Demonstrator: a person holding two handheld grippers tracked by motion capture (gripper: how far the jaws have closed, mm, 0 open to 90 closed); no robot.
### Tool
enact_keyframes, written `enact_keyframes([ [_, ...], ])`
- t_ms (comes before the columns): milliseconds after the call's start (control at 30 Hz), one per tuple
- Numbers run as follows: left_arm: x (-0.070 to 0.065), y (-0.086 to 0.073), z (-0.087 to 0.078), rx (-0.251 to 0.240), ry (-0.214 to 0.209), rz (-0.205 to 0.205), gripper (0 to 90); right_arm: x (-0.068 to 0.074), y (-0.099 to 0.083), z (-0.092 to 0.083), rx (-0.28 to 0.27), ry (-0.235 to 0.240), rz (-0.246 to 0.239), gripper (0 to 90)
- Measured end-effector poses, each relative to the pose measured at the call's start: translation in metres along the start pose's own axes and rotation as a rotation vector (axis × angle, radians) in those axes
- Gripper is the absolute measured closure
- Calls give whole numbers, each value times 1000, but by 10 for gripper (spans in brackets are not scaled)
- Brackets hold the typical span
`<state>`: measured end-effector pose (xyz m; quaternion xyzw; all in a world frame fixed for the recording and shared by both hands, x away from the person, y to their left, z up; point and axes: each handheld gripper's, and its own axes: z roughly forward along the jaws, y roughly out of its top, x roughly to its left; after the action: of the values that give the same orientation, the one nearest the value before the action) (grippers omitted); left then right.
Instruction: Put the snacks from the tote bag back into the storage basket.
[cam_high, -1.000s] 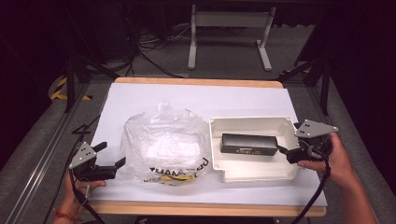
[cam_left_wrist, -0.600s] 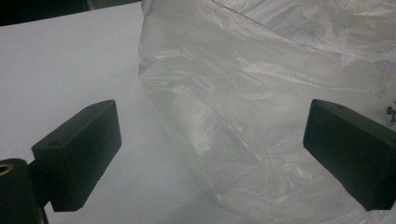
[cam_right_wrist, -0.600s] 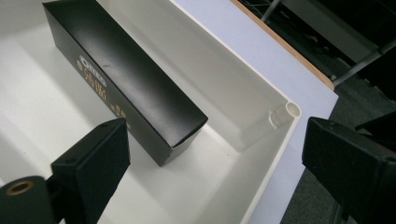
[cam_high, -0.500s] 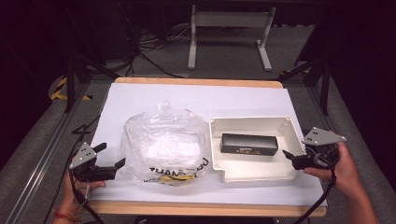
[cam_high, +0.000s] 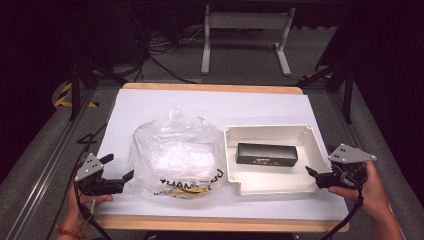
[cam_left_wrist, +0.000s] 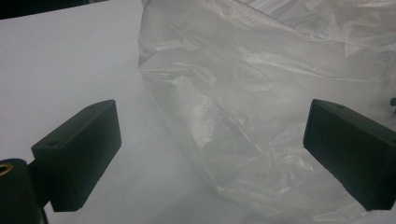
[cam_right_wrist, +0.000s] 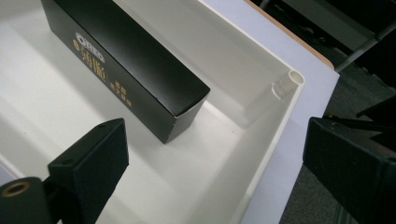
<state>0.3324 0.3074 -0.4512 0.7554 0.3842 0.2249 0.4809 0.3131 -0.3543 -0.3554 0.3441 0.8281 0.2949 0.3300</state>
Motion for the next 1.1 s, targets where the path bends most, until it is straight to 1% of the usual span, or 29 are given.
enact_keyframes([
  [67,-1,0,0,7,0,3,51,0,-5,-1,0,1,16,74],
  [100,-1,0,0,10,2,7,51,0,-8,-1,0,-8,17,73],
  [167,-1,-1,0,11,1,8,51,0,-10,-1,1,-2,24,71],
  [267,-1,-1,0,16,2,10,51,1,-15,-1,-6,-2,33,70],
  [333,-2,-2,0,22,9,20,51,2,-19,-2,-11,5,42,66],
  [400,-2,-2,0,28,6,24,50,3,-23,-3,-25,0,49,66],
  [433,-2,-2,-1,29,6,24,50,3,-25,-4,-29,7,57,65],
  [467,-2,-2,-1,29,6,24,50,3,-25,-4,-29,7,57,65],
  [600,-3,-2,-2,22,2,25,50,7,-35,-4,-42,19,52,58],
  [700,-4,-2,-2,20,-2,29,50,12,-43,-5,-78,24,33,55],
  [767,-4,-2,-2,22,-2,32,50,14,-48,-4,-83,27,39,53],
  [833,-4,-2,-2,24,-2,34,50,15,-50,-4,-90,18,48,53],
  [900,-4,-2,-2,25,0,35,50,17,-54,-2,-91,23,62,53],
  [1000,-4,-2,-2,25,1,36,50,19,-61,-2,-109,30,73,51],
  [1033,-4,-2,-2,24,2,36,50,20,-63,-2,-117,29,74,49],
  [1100,-4,-2,-3,23,4,35,50,21,-64,-2,-117,26,81,49],
])
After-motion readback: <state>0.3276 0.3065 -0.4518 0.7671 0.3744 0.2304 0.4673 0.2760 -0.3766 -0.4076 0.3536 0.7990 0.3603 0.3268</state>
